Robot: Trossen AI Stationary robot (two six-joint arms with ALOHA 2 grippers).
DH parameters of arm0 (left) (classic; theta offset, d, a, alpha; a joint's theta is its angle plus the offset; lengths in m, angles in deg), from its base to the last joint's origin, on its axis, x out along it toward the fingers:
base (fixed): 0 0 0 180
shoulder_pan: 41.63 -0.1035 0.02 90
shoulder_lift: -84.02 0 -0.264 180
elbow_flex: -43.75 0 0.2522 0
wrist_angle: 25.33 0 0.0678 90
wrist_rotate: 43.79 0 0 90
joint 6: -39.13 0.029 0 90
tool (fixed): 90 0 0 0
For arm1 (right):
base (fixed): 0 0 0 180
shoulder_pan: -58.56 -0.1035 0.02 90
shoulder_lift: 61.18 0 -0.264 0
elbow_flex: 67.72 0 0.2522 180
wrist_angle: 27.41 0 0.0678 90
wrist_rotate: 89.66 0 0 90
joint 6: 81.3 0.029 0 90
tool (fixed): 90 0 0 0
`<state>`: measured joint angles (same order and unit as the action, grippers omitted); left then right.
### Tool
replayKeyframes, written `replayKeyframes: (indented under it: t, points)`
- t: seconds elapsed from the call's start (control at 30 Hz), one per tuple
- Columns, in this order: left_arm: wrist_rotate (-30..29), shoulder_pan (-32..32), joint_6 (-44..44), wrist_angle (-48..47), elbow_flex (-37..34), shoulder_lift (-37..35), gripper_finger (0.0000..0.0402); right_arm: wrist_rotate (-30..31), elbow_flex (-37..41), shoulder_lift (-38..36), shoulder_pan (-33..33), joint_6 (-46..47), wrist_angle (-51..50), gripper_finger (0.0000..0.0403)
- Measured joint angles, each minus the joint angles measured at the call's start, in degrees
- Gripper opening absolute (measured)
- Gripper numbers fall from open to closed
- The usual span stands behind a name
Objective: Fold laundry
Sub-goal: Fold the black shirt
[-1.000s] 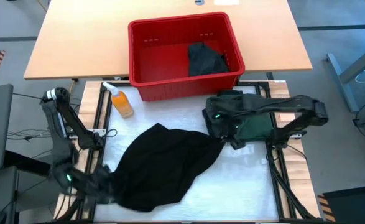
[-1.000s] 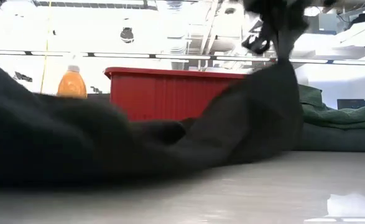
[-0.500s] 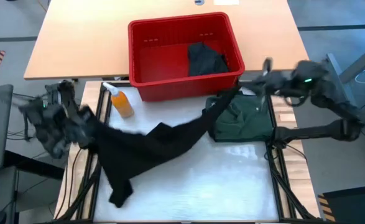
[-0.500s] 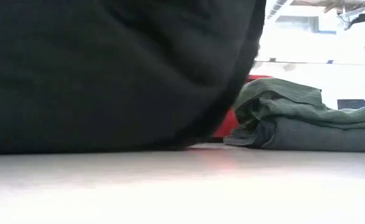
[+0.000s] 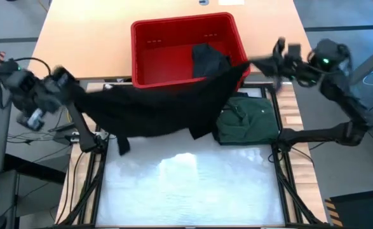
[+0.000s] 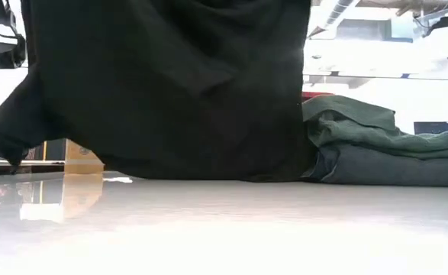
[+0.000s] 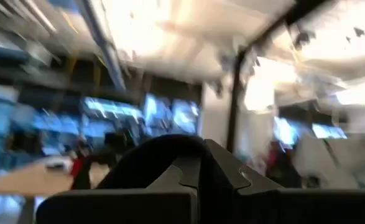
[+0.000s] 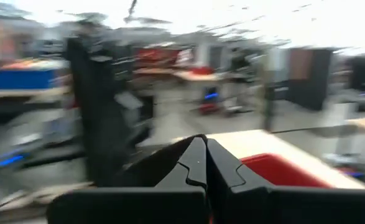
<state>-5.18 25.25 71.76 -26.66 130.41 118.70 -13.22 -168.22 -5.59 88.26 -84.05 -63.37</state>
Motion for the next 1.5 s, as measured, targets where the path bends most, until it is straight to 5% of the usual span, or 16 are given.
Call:
replayKeyframes:
  t: [0.17,0.27,0.37,0.53,0.7,0.8,0.93,1.13,1.37,1.5]
  points:
    - [2.2,0.0,-25.3,-27.9,5.5,4.0,0.0,-12.4,-2.5,-2.3,-8.5,2.7,-17.7,0.0015]
    - [3.4,0.0,-41.9,-37.6,4.1,6.1,0.0,-13.3,0.0,-4.8,-18.0,5.6,-28.2,0.0015]
    - [4.6,0.0,-57.5,-42.4,0.5,9.3,0.0,-8.5,6.5,-7.5,-29.3,15.9,-28.9,0.0015]
    - [4.2,0.0,-78.6,-42.6,-6.6,15.9,0.0,2.5,21.4,-10.4,-48.6,30.8,-14.4,0.0015]
    - [9.8,0.0,-100.7,-43.0,-12.0,23.6,0.0,11.3,29.5,-8.5,-57.7,37.4,-6.2,0.0015]
    - [13.4,0.8,-109.8,-44.3,-12.6,26.5,0.0,15.7,29.2,-8.5,-54.9,34.5,-4.7,0.0015]
    - [12.4,4.4,-115.9,-46.7,-12.6,26.8,0.0,17.8,29.3,-7.8,-42.6,34.3,-7.6,0.0015]
    - [8.4,11.2,-127.8,-54.5,-12.6,26.0,0.0,5.1,29.3,0.0,-26.0,34.6,-20.8,0.0015]
    - [9.9,18.8,-146.4,-63.9,-12.6,26.3,0.0,4.5,29.3,12.4,-17.9,29.8,-28.1,0.0018]
    - [10.3,21.0,-149.7,-66.0,-12.6,26.3,0.0,3.9,29.3,17.9,-15.9,27.7,-28.4,0.0059]
